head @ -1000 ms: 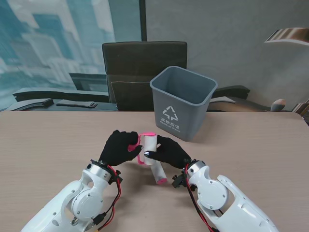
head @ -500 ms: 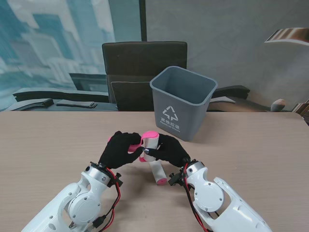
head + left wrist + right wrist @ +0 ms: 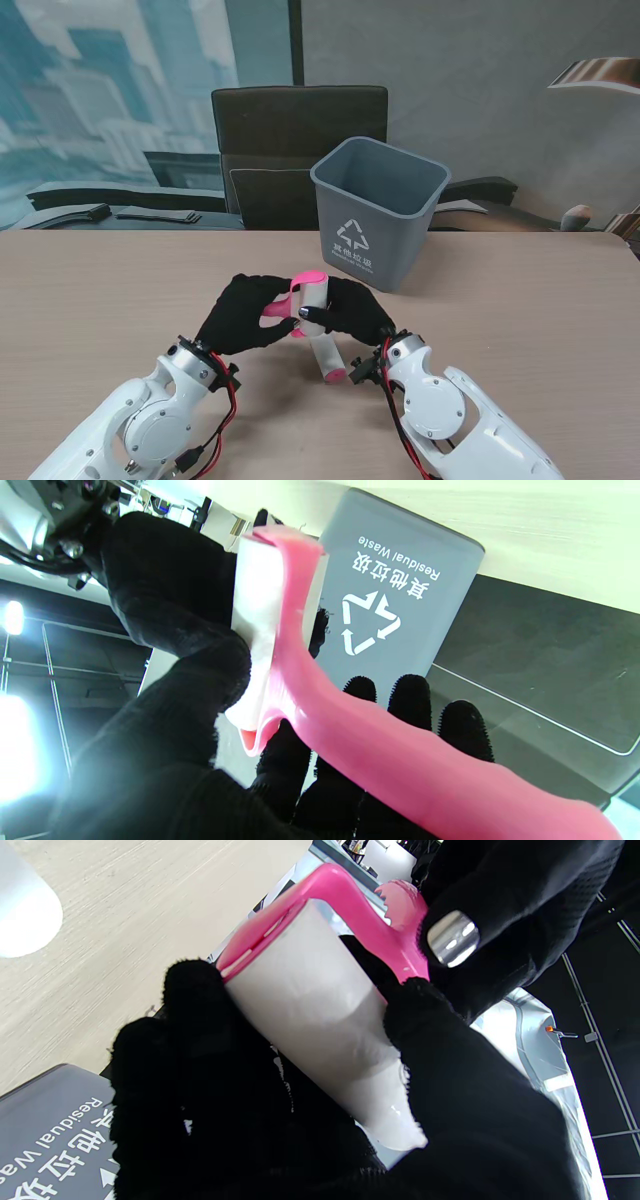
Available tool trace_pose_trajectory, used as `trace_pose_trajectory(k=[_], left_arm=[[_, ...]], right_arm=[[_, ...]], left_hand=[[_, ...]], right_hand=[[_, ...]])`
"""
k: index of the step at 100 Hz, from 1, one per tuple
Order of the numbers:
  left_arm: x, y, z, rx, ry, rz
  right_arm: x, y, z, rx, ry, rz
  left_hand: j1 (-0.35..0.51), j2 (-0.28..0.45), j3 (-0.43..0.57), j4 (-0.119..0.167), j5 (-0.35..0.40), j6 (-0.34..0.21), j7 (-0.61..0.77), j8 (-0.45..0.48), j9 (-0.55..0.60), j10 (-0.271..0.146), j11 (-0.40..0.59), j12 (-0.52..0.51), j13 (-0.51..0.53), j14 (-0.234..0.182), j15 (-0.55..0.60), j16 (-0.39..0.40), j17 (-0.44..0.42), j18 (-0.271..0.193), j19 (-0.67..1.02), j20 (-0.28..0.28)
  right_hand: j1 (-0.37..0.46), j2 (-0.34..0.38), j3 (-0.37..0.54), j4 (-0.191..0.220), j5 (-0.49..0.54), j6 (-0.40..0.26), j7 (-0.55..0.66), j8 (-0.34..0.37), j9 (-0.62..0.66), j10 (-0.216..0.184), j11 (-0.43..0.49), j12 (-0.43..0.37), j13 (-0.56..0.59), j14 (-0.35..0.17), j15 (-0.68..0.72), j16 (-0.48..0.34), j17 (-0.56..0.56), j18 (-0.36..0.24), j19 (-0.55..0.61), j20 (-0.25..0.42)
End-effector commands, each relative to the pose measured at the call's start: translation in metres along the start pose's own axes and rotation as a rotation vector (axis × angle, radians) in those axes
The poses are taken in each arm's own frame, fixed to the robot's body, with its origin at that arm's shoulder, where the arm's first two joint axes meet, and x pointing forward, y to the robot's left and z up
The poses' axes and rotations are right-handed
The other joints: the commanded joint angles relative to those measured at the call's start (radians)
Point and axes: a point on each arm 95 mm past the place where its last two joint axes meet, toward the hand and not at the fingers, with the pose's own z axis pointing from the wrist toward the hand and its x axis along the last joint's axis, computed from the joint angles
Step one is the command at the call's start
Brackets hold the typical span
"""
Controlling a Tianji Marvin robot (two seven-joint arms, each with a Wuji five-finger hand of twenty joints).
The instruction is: Replace a lint-roller refill
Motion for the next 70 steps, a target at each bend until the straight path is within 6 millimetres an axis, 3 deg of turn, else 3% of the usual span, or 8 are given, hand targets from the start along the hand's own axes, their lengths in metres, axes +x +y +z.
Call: trace_pose_trajectory(k=[1, 9, 11, 16, 36, 58, 68, 70], left_arm=[[0.002, 0.004, -0.003, -0.033, 0.002, 0.003], [0.002, 0.005, -0.003, -0.045, -0.012, 0.016], [0.002, 0.005, -0.003, -0.047, -0.016, 0.02], [0.002, 0.007, -0.002, -0.05, -0.026, 0.031], [0.004, 0.012, 0.001, -0.055, -0.046, 0.067], [0.005, 0.016, 0.005, -0.047, -0.039, 0.089], [0.006, 0.017, 0.006, -0.043, -0.031, 0.093], [0.006, 0.018, 0.006, -0.041, -0.03, 0.093]], right_arm=[[0.006, -0.003, 0.001, 0.005, 0.014, 0.008], [0.007, -0.003, 0.0, 0.002, 0.014, 0.006], [0.007, -0.003, 0.0, 0.001, 0.015, 0.005], [0.007, -0.003, 0.0, -0.001, 0.017, 0.004], [0.009, -0.003, -0.001, -0.006, 0.027, 0.008], [0.012, -0.004, -0.003, -0.015, 0.041, 0.015], [0.013, -0.004, -0.003, -0.019, 0.044, 0.015], [0.013, -0.004, -0.003, -0.019, 0.044, 0.015]], left_hand=[[-0.03, -0.022, -0.011, -0.02, -0.018, -0.1, -0.021, -0.014, -0.035, -0.014, -0.012, -0.039, -0.032, -0.016, -0.025, -0.015, -0.016, -0.015, -0.027, 0.006], [-0.051, -0.035, -0.02, -0.033, -0.012, -0.095, -0.024, -0.011, -0.04, -0.009, -0.018, -0.041, -0.038, -0.012, -0.032, -0.016, -0.023, -0.01, -0.039, 0.005], [-0.052, -0.033, -0.029, -0.06, -0.01, -0.093, -0.027, -0.003, -0.039, -0.008, -0.022, -0.041, -0.038, -0.011, -0.039, -0.016, -0.021, -0.008, -0.051, 0.009], [-0.064, -0.033, -0.041, -0.077, -0.005, -0.08, -0.027, 0.003, -0.041, -0.002, -0.024, -0.041, -0.046, 0.011, -0.042, -0.014, -0.024, -0.003, -0.056, 0.014], [-0.065, -0.021, -0.079, -0.115, 0.009, -0.067, 0.002, 0.041, -0.04, 0.009, -0.019, -0.034, -0.053, 0.021, -0.035, -0.001, -0.028, 0.006, -0.06, 0.037], [-0.03, -0.042, -0.022, -0.076, 0.001, -0.069, 0.102, 0.116, -0.002, -0.002, 0.024, -0.012, -0.023, 0.024, 0.003, 0.014, -0.008, 0.006, -0.031, 0.059], [-0.013, -0.062, 0.053, -0.029, -0.004, -0.068, 0.15, 0.143, 0.029, -0.017, 0.06, 0.003, 0.007, 0.028, 0.035, 0.024, 0.011, 0.006, -0.003, 0.06], [-0.01, -0.066, 0.07, -0.019, -0.002, -0.068, 0.166, 0.15, 0.039, -0.022, 0.072, 0.008, 0.022, 0.007, 0.044, 0.025, 0.016, 0.005, 0.006, 0.059]], right_hand=[[0.131, 0.164, 0.31, 0.083, 0.147, -0.173, 0.198, 0.044, 0.054, -0.031, 0.085, 0.032, 0.041, -0.071, 0.045, 0.01, -0.015, -0.055, 0.004, 0.006], [0.132, 0.163, 0.309, 0.084, 0.148, -0.172, 0.197, 0.044, 0.053, -0.03, 0.084, 0.033, 0.04, -0.07, 0.046, 0.01, -0.015, -0.056, 0.003, 0.008], [0.131, 0.163, 0.309, 0.084, 0.148, -0.172, 0.197, 0.044, 0.054, -0.029, 0.084, 0.033, 0.04, -0.07, 0.046, 0.01, -0.015, -0.056, 0.003, 0.009], [0.132, 0.162, 0.309, 0.084, 0.148, -0.173, 0.196, 0.044, 0.054, -0.03, 0.084, 0.033, 0.041, -0.072, 0.047, 0.01, -0.015, -0.055, 0.003, 0.009], [0.131, 0.159, 0.31, 0.085, 0.151, -0.172, 0.196, 0.044, 0.057, -0.031, 0.083, 0.034, 0.043, -0.071, 0.047, 0.009, -0.012, -0.057, 0.003, 0.013], [0.13, 0.159, 0.311, 0.085, 0.151, -0.171, 0.196, 0.043, 0.059, -0.03, 0.083, 0.034, 0.045, -0.074, 0.047, 0.008, -0.009, -0.057, 0.002, 0.015], [0.129, 0.158, 0.31, 0.085, 0.151, -0.172, 0.196, 0.043, 0.061, -0.031, 0.083, 0.034, 0.046, -0.073, 0.048, 0.008, -0.009, -0.057, 0.002, 0.016], [0.129, 0.158, 0.31, 0.085, 0.152, -0.171, 0.196, 0.043, 0.06, -0.031, 0.083, 0.034, 0.046, -0.074, 0.048, 0.008, -0.009, -0.058, 0.002, 0.017]])
